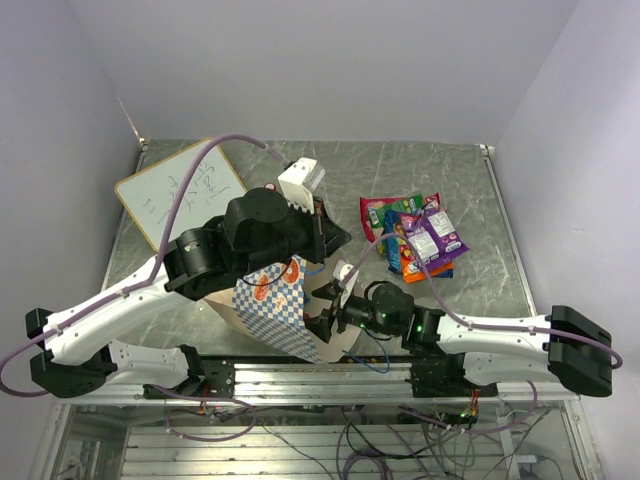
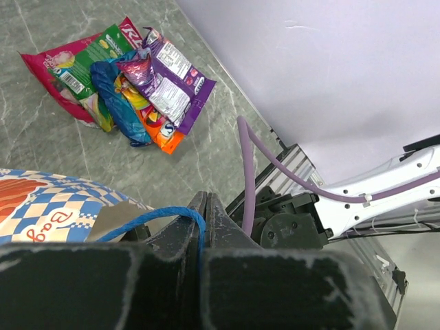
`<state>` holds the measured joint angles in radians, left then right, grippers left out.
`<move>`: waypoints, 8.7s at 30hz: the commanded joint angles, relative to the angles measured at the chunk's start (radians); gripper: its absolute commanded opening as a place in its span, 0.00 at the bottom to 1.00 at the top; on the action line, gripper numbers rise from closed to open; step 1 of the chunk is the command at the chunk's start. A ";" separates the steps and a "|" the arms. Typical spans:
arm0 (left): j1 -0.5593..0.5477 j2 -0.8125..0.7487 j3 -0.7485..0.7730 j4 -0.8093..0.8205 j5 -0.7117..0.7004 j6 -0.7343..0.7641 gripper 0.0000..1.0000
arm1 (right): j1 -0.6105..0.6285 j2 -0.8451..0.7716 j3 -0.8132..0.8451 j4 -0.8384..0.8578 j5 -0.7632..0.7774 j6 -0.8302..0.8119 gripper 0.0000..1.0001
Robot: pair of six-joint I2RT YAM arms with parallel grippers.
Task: Take the snacks out of the paper bag
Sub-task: Adjust the paper bag at the center of the board, then take out the snack from the paper bag, then place the snack at the center of the board.
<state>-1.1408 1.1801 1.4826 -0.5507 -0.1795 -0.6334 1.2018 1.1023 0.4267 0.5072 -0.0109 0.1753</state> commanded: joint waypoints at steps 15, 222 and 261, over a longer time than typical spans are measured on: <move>-0.004 0.012 0.054 0.055 -0.025 -0.028 0.07 | 0.025 0.568 0.255 0.382 0.035 -0.081 1.00; 0.457 -0.152 0.006 -0.434 -0.368 0.124 0.07 | -0.769 0.215 0.639 -1.027 0.742 0.305 0.00; 0.458 -0.094 0.300 -0.367 -0.093 0.344 0.07 | -0.778 0.011 0.848 -1.267 -0.063 0.394 0.92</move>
<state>-0.6895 1.0874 1.7138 -0.9482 -0.3077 -0.4210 0.4263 1.1515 1.2938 -0.7273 0.2497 0.5259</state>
